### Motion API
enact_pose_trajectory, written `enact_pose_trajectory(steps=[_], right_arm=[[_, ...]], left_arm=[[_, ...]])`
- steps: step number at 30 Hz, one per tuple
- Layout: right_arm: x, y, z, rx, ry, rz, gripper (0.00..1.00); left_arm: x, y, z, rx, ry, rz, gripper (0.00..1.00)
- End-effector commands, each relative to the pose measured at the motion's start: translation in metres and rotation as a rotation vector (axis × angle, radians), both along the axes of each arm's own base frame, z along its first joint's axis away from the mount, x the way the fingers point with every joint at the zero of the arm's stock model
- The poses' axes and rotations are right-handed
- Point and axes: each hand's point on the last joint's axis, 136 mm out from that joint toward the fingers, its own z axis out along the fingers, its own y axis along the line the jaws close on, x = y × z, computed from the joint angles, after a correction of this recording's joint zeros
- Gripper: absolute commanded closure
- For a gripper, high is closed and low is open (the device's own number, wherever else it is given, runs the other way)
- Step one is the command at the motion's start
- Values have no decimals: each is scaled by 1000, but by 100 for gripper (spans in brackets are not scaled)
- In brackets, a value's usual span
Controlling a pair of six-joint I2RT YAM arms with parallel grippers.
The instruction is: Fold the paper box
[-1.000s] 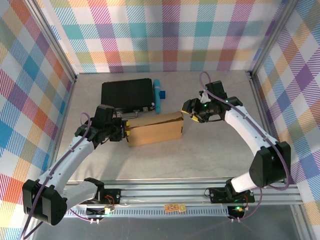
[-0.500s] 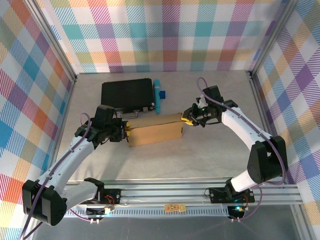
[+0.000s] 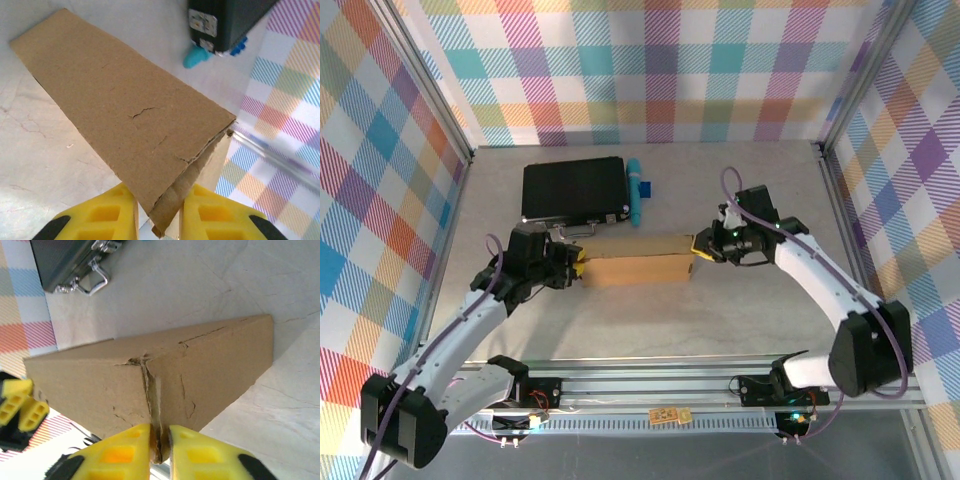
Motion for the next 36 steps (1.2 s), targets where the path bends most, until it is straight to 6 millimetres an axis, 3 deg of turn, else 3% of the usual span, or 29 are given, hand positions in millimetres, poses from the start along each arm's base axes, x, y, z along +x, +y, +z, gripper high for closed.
enact_pose_trajectory(steps=[1, 6, 9, 14, 17, 20, 21, 22, 23, 27, 30, 33, 35, 36], right_arm=[[-37, -21, -47, -114, 51, 58, 80], [-58, -31, -74, -130, 27, 63, 75], [-65, -38, -85, -155, 47, 34, 76], [-66, -47, -88, -192, 49, -6, 74], [-57, -55, -71, -241, -3, -43, 66], [-41, -72, -41, -324, -93, -112, 50], [-35, -80, -28, -363, -125, -143, 38], [-31, -85, -16, -388, -162, -164, 2], [-24, -92, 1, -416, -219, -190, 1], [-5, -120, 68, -504, -458, -315, 1], [10, -159, 98, -659, -604, -489, 1], [18, -190, 100, -868, -744, -551, 1], [23, -198, 89, -980, -825, -517, 1], [26, -199, 73, -1039, -849, -466, 1]], left_arm=[[-38, -10, -52, 42, 60, -146, 73], [-60, -18, -87, 44, 20, -215, 60], [-76, -16, -108, 91, 68, -257, 59], [-82, -9, -116, 142, 96, -270, 58], [-78, -2, -100, 219, 79, -281, 54], [-61, 8, -55, 353, -1, -294, 42], [-54, 12, -37, 405, -31, -296, 37], [-48, 16, -22, 447, -53, -295, 32], [-41, 22, -6, 493, -78, -290, 3], [-13, 53, 56, 717, -193, -224, 0], [-8, 107, 87, 983, -152, -45, 0], [-6, 157, 102, 1289, -116, 104, 0], [13, 157, 100, 1472, -216, -9, 0], [22, 153, 91, 1579, -272, -102, 0]])
